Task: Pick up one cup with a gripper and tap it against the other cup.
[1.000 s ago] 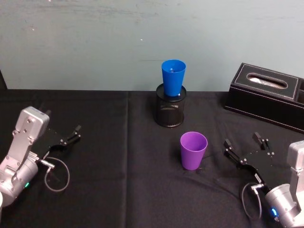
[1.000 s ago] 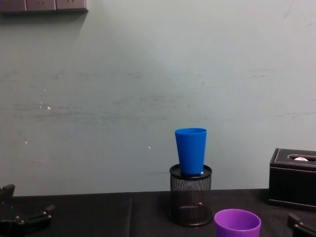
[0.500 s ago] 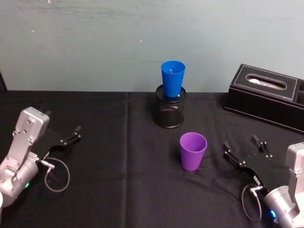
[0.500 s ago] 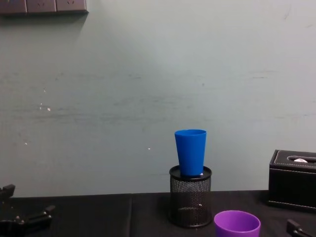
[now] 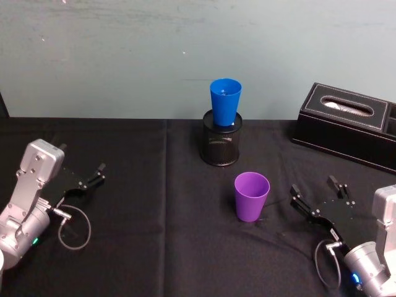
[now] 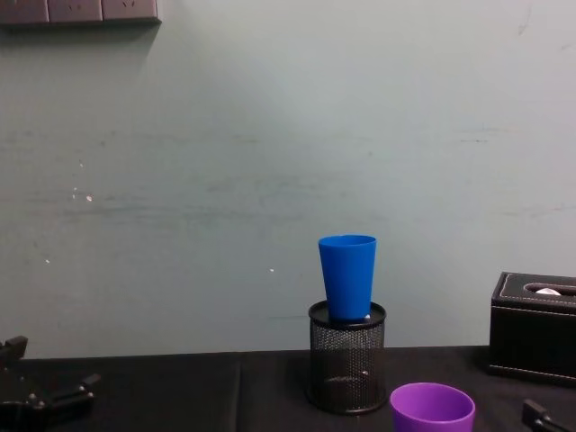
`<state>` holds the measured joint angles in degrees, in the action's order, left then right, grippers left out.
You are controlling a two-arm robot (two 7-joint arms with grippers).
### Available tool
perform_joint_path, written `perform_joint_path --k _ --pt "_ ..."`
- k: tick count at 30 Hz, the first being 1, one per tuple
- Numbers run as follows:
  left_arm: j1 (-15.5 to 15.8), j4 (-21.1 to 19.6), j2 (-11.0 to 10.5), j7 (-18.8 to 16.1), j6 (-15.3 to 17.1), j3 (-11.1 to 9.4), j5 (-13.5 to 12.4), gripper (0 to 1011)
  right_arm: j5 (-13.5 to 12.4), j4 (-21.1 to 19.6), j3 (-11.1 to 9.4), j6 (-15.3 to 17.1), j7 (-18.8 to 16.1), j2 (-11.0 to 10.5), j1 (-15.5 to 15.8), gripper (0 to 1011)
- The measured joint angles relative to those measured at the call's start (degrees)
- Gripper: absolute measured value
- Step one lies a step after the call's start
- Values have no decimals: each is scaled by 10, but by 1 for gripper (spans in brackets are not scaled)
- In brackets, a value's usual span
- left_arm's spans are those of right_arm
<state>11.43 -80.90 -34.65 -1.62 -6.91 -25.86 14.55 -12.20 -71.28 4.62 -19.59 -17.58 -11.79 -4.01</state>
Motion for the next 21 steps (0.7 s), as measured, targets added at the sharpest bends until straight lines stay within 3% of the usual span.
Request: perform_joint_path --k 21 --pt "0 0 0 0 0 0 0 1011 1 -1 1 1 1 0 1 1003"
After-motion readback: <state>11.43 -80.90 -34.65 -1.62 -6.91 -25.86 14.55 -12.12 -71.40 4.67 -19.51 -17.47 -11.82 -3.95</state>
